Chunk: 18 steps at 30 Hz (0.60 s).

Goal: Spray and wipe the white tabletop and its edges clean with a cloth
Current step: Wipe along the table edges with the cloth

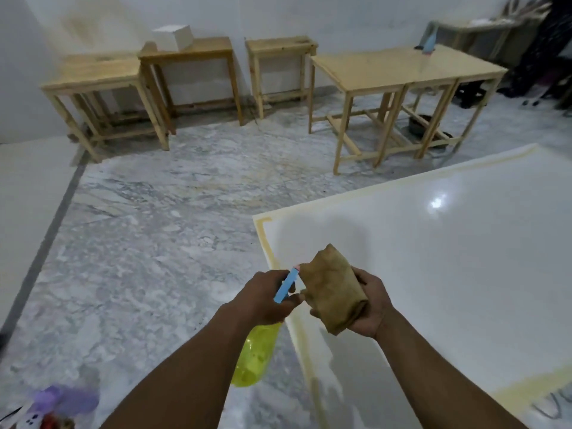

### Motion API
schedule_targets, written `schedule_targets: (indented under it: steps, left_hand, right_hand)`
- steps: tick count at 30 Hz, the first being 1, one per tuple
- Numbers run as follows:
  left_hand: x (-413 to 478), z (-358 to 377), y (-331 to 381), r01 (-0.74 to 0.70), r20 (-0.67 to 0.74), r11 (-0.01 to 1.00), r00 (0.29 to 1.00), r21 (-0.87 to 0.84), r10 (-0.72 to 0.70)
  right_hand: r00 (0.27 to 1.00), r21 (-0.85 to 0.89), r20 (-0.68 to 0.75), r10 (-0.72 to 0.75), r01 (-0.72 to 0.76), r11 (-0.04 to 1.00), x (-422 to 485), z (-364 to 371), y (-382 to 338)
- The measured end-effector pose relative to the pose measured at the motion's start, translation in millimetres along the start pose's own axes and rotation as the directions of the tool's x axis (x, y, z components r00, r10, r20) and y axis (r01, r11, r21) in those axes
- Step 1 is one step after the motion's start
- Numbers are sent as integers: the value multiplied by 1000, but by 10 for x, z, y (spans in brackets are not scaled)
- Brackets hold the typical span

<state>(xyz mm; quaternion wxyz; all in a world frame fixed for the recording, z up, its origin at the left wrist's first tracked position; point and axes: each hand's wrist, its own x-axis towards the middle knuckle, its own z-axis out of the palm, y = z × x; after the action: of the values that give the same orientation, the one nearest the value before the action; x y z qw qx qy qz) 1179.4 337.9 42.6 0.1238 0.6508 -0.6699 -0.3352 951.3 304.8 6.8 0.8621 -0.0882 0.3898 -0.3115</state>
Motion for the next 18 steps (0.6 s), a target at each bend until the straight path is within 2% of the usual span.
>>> schedule_targets:
  steps: [3,7,12,16,18]
  left_hand:
    - [3,-156,-340,4,-83,1000,997,-27,-6]
    - [40,-278,-604,-9,-118,1000,993,5,10]
    - [244,-356,-680,-16,-209,998,978,-57,4]
    - [398,-318,-796,-12,-258,978,965,-208,-43]
    - [475,-308,-890,-2,-282,974,957,-228,-65]
  right_hand:
    - [999,27,-25,21,-20,999,50,115,264]
    - [991,4,-133,24,-24,1000,146,210,457]
    - [981,-120,-190,-34,11,993,464,453,186]
    - [977,-219,-210,-47,0,976,900,679,-86]
    - [973,-265,-223,-61,0,964,1084,728,-192]
